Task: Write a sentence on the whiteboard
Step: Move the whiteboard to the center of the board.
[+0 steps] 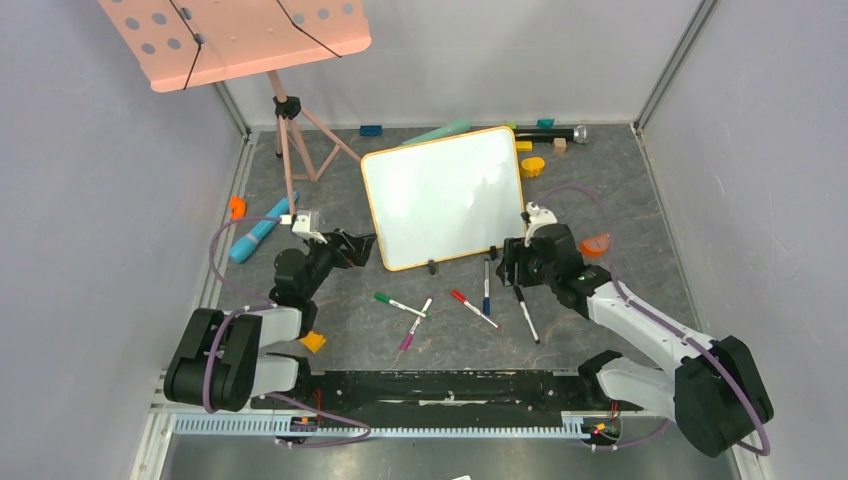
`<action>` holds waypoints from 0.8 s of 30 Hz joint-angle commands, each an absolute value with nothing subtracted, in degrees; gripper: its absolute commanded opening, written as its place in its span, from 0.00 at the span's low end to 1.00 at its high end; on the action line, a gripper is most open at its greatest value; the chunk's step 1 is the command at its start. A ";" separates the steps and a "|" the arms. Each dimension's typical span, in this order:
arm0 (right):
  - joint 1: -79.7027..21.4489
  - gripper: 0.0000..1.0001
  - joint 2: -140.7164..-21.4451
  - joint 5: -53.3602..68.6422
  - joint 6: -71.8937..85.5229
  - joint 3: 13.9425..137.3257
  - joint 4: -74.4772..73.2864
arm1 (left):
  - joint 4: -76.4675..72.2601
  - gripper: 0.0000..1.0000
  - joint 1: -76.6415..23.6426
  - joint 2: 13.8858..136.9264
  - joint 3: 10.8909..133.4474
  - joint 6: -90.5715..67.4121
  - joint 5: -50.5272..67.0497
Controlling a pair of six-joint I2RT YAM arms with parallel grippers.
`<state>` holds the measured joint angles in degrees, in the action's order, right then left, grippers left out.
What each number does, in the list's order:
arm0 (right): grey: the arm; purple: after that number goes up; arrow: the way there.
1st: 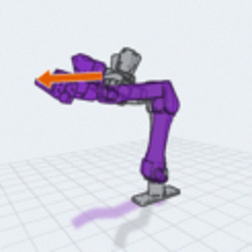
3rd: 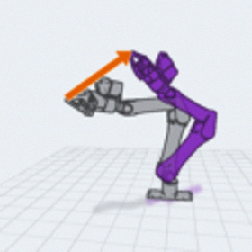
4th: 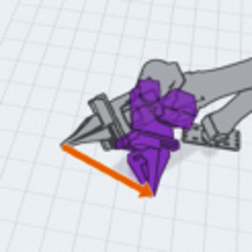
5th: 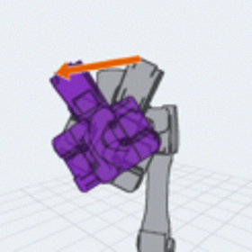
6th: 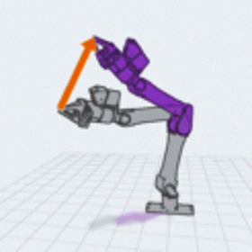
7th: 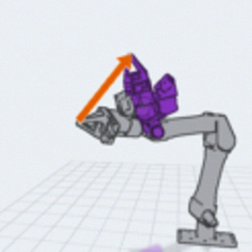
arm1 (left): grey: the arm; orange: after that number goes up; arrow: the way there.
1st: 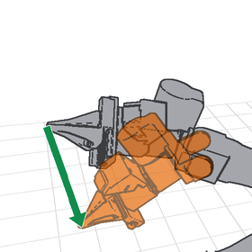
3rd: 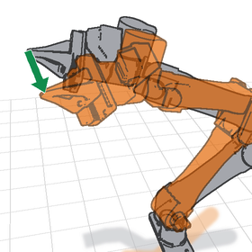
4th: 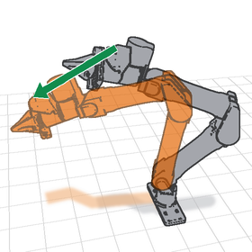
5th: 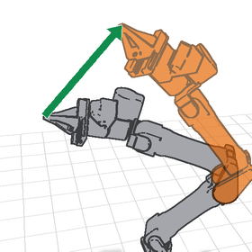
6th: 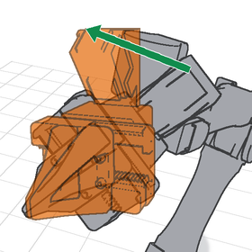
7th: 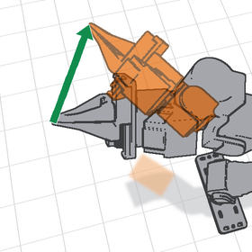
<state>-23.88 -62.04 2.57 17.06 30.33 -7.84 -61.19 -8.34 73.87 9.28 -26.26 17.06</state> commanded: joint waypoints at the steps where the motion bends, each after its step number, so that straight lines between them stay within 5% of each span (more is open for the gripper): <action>1: -28.93 0.66 -64.53 -7.35 23.76 35.10 -12.63 | -61.02 1.00 -8.09 72.05 11.66 -20.95 21.12; 8: -24.84 0.74 -64.09 -10.83 19.73 38.05 -11.87 | -59.65 0.99 -7.94 80.66 18.45 -19.35 31.13; 12: -14.91 0.67 -65.20 5.92 12.39 39.83 -7.67 | -63.07 1.00 -7.65 82.02 18.08 -19.98 31.53; 16: -9.30 0.76 -69.52 18.66 8.79 41.31 -0.81 | -66.91 0.99 -7.56 86.84 19.61 -19.74 33.66; 20: -3.06 0.79 -77.40 30.95 11.14 42.37 9.76 | -63.53 0.80 -7.22 91.36 25.48 -19.82 40.13; 24: -2.17 0.79 -84.77 34.50 12.09 45.84 17.12 | -68.73 0.77 -6.53 93.88 24.98 -21.17 39.78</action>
